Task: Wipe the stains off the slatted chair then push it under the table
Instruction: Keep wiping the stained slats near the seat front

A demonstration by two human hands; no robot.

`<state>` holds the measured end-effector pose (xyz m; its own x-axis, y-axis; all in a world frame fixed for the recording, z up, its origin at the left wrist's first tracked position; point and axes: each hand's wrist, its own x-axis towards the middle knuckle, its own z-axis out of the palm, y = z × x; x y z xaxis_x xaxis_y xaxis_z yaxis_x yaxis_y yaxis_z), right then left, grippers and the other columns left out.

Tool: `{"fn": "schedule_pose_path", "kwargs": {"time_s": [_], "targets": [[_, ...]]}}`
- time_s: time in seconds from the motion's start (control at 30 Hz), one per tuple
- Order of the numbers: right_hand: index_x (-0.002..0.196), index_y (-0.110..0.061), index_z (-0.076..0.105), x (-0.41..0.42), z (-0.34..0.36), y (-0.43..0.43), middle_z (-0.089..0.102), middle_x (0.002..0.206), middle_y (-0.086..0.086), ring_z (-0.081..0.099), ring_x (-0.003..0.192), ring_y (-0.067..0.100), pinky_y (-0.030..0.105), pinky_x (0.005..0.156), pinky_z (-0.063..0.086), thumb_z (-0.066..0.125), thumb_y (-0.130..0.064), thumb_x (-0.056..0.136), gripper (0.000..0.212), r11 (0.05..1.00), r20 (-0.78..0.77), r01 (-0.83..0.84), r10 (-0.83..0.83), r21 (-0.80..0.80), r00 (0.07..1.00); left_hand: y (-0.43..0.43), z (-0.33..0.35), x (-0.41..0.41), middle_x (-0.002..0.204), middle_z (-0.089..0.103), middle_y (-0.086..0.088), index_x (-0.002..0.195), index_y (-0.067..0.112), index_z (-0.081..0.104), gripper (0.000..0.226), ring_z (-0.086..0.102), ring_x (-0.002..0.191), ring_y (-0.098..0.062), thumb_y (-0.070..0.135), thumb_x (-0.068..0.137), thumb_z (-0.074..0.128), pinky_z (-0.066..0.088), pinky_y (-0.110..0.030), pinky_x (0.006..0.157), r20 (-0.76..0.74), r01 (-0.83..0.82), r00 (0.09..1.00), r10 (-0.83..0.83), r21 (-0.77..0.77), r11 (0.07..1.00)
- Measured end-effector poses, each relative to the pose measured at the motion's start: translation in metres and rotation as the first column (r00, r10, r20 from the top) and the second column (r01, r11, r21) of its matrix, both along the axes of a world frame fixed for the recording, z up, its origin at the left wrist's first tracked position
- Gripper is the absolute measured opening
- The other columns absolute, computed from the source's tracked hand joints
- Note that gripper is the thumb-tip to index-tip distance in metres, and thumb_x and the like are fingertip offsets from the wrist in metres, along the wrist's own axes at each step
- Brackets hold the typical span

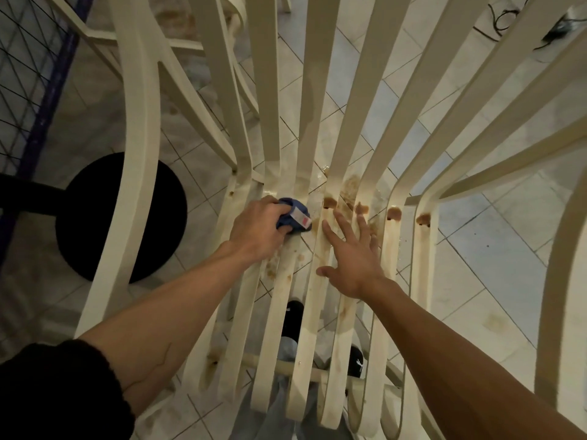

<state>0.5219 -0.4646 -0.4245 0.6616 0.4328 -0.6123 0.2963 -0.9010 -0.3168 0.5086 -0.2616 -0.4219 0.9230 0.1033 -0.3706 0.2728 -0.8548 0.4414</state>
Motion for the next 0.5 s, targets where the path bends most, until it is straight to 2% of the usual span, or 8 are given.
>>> {"fn": "schedule_pose_path", "kwargs": {"time_s": [0.07, 0.17, 0.27, 0.33, 0.4, 0.5], "targets": [[0.156, -0.031, -0.002, -0.001, -0.001, 0.000, -0.022, 0.161, -0.007, -0.029, 0.145, 0.032, 0.062, 0.118, 0.000, 0.062, -0.045, 0.091, 0.092, 1.000, 0.006, 0.009, -0.009, 0.005, 1.000, -0.001, -0.003, -0.003, 0.111, 0.061, 0.002, 0.108, 0.027, 0.070, 0.025, 0.056, 0.100, -0.021, 0.026, 0.083, 0.071, 0.052, -0.042, 0.078, 0.023, -0.048, 0.999, 0.050, -0.053, 0.997], [0.156, -0.032, -0.003, -0.003, -0.004, -0.003, -0.024, 0.161, -0.007, -0.030, 0.144, 0.031, 0.062, 0.118, -0.001, 0.059, -0.048, 0.092, 0.091, 1.000, 0.018, -0.006, 0.006, 0.000, 1.000, -0.002, -0.002, -0.019, 0.109, 0.060, 0.002, 0.104, 0.023, 0.072, 0.024, 0.056, 0.096, -0.019, 0.026, 0.081, 0.074, 0.052, -0.041, 0.078, -0.024, 0.008, 1.000, -0.011, -0.104, 0.995], [0.156, -0.032, -0.003, -0.005, -0.006, -0.004, -0.024, 0.161, -0.006, -0.030, 0.144, 0.031, 0.062, 0.117, -0.004, 0.058, -0.049, 0.092, 0.090, 1.000, 0.044, -0.005, 0.005, 0.002, 0.999, 0.004, -0.001, -0.034, 0.109, 0.058, 0.007, 0.106, 0.028, 0.070, 0.025, 0.055, 0.098, -0.018, 0.030, 0.081, 0.073, 0.051, -0.038, 0.075, -0.101, 0.102, 0.989, -0.108, -0.057, 0.993], [0.156, -0.030, -0.003, -0.007, -0.006, -0.002, -0.024, 0.161, -0.005, -0.029, 0.144, 0.032, 0.062, 0.117, -0.005, 0.058, -0.047, 0.093, 0.090, 1.000, 0.052, -0.008, 0.008, -0.005, 0.999, 0.006, -0.001, -0.031, 0.107, 0.059, 0.008, 0.105, 0.031, 0.069, 0.022, 0.056, 0.096, -0.018, 0.033, 0.083, 0.070, 0.048, -0.035, 0.069, -0.091, 0.156, 0.984, -0.154, 0.014, 0.988], [0.156, -0.029, -0.003, -0.008, -0.006, -0.001, -0.024, 0.161, -0.005, -0.029, 0.144, 0.032, 0.063, 0.117, -0.004, 0.057, -0.047, 0.093, 0.089, 1.000, 0.061, -0.016, 0.016, 0.000, 0.998, 0.005, -0.002, -0.022, 0.105, 0.061, 0.007, 0.105, 0.032, 0.069, 0.021, 0.056, 0.094, -0.019, 0.031, 0.084, 0.069, 0.047, -0.035, 0.067, -0.028, 0.118, 0.993, -0.117, 0.021, 0.993], [0.156, -0.030, -0.002, -0.008, -0.007, -0.004, -0.022, 0.161, -0.007, -0.029, 0.145, 0.031, 0.064, 0.117, -0.002, 0.055, -0.049, 0.093, 0.087, 1.000, 0.062, -0.023, 0.023, 0.005, 0.998, 0.002, -0.007, -0.014, 0.107, 0.062, 0.004, 0.106, 0.029, 0.070, 0.023, 0.056, 0.097, -0.023, 0.026, 0.083, 0.070, 0.051, -0.043, 0.074, 0.011, 0.010, 1.000, -0.010, -0.021, 1.000]]}}
